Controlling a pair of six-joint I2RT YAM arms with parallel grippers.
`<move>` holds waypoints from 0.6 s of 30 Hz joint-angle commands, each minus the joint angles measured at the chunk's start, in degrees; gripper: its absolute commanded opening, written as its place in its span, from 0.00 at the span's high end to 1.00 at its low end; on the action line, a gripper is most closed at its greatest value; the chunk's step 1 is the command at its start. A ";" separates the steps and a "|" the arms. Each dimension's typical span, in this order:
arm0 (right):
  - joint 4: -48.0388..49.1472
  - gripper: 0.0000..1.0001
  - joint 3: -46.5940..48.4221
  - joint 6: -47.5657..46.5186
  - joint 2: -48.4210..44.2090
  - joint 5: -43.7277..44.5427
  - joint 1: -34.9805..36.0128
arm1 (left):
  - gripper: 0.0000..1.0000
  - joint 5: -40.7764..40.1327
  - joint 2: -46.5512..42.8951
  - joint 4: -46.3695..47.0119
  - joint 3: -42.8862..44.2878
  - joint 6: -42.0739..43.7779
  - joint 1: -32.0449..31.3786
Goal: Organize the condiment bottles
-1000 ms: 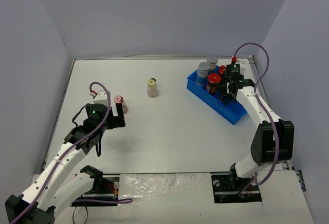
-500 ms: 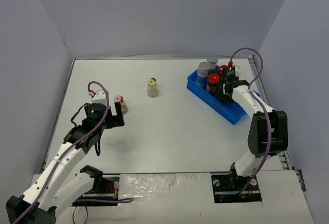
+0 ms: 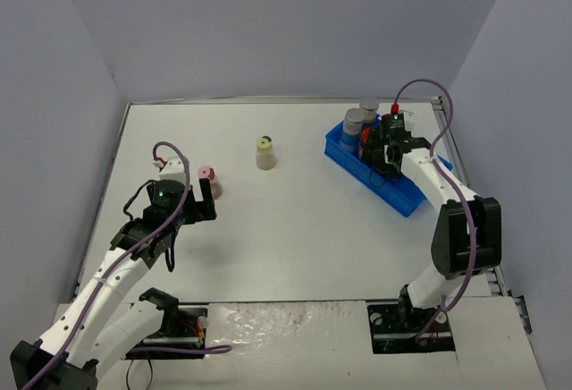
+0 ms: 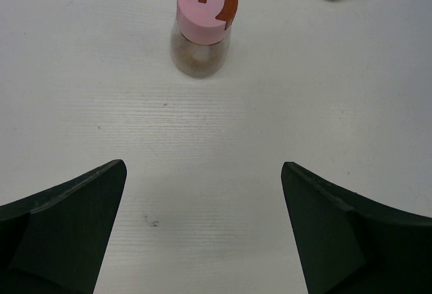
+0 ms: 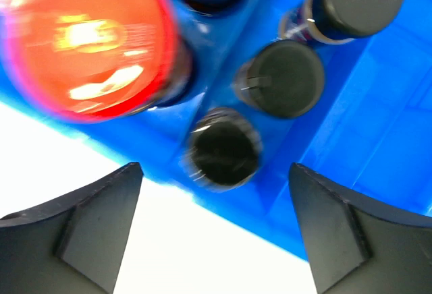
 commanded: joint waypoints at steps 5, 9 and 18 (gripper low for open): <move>-1.34 0.02 14.04 -11.34 -7.53 -3.32 8.99 | 0.03 -0.30 0.01 2.22 2.15 0.21 0.47; -0.37 0.00 20.44 -16.32 -2.46 -12.43 12.30 | 0.03 -0.49 0.27 0.61 3.24 0.24 0.65; 1.92 0.00 35.39 -25.38 14.92 -18.45 22.73 | 0.03 0.25 -0.93 -2.80 4.11 0.79 0.96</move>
